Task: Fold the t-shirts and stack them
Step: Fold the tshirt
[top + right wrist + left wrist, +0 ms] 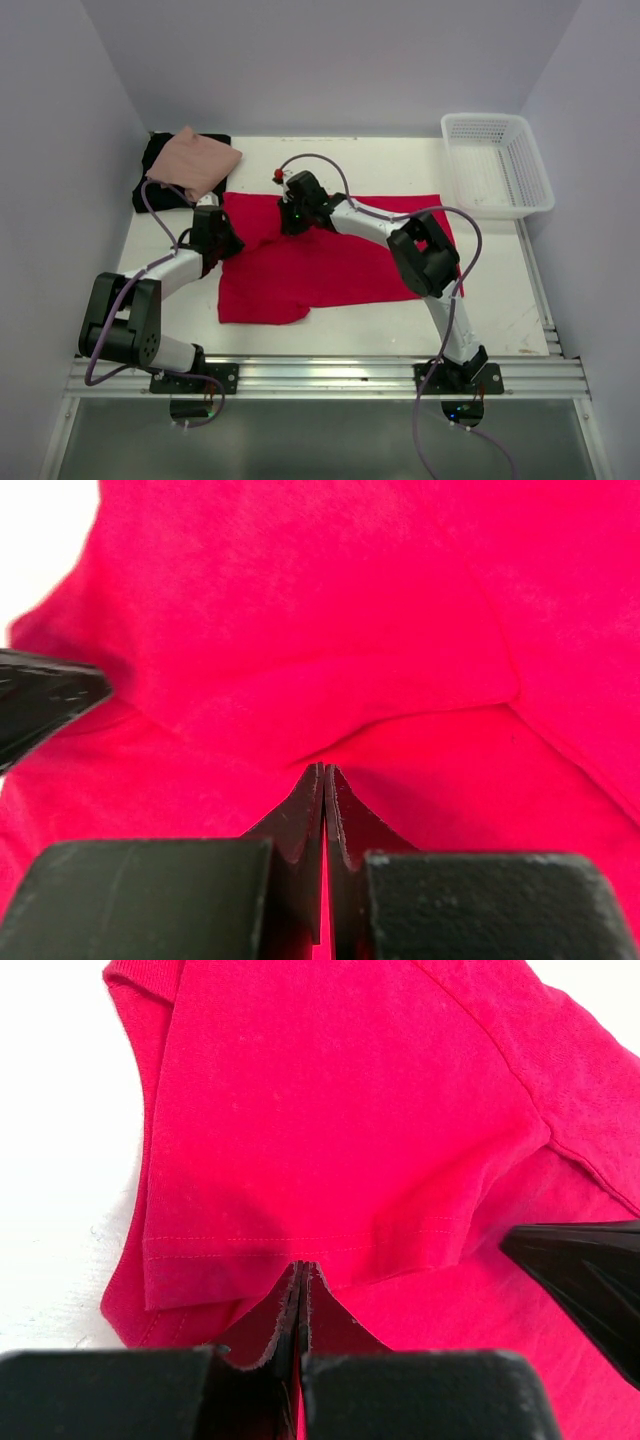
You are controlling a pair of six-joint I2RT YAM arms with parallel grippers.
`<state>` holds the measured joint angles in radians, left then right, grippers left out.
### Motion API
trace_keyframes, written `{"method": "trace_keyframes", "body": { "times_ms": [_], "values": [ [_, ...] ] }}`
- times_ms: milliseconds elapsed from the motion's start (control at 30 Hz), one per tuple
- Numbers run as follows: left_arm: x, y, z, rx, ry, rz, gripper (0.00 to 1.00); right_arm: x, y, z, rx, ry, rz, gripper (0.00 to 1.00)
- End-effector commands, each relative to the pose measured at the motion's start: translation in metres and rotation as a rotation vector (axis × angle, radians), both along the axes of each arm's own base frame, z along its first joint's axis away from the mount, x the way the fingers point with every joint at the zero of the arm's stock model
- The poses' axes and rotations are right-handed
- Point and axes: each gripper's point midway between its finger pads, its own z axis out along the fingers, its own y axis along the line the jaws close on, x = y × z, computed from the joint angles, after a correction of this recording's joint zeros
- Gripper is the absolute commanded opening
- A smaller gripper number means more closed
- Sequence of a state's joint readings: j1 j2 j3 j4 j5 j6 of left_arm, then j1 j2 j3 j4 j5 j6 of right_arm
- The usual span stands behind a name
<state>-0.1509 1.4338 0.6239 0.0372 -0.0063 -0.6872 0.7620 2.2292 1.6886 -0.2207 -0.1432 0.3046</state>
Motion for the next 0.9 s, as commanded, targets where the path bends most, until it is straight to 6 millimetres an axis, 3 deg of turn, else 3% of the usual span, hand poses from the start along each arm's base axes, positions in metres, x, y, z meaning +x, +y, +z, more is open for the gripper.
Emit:
{"method": "trace_keyframes", "body": {
  "times_ms": [0, 233, 333, 533, 867],
  "values": [
    [0.008, 0.0, 0.011, -0.009, -0.057, 0.003, 0.0, 0.005, 0.004, 0.048, 0.049, -0.099, 0.013, 0.0],
    [0.007, 0.0, 0.009, -0.01, -0.052, 0.005, 0.0, -0.008, -0.001, 0.037, 0.017, -0.05, 0.03, 0.01],
    [0.007, 0.001, 0.008, -0.01, -0.052, 0.007, 0.0, -0.016, 0.002, 0.027, 0.003, -0.025, 0.046, 0.11],
    [0.007, 0.0, 0.009, -0.014, -0.053, 0.008, 0.0, -0.03, 0.016, 0.013, -0.003, 0.007, 0.085, 0.15],
    [0.006, 0.0, 0.008, -0.013, -0.05, 0.008, 0.0, -0.021, 0.032, 0.003, -0.014, 0.019, 0.093, 0.15]
  ]
}}
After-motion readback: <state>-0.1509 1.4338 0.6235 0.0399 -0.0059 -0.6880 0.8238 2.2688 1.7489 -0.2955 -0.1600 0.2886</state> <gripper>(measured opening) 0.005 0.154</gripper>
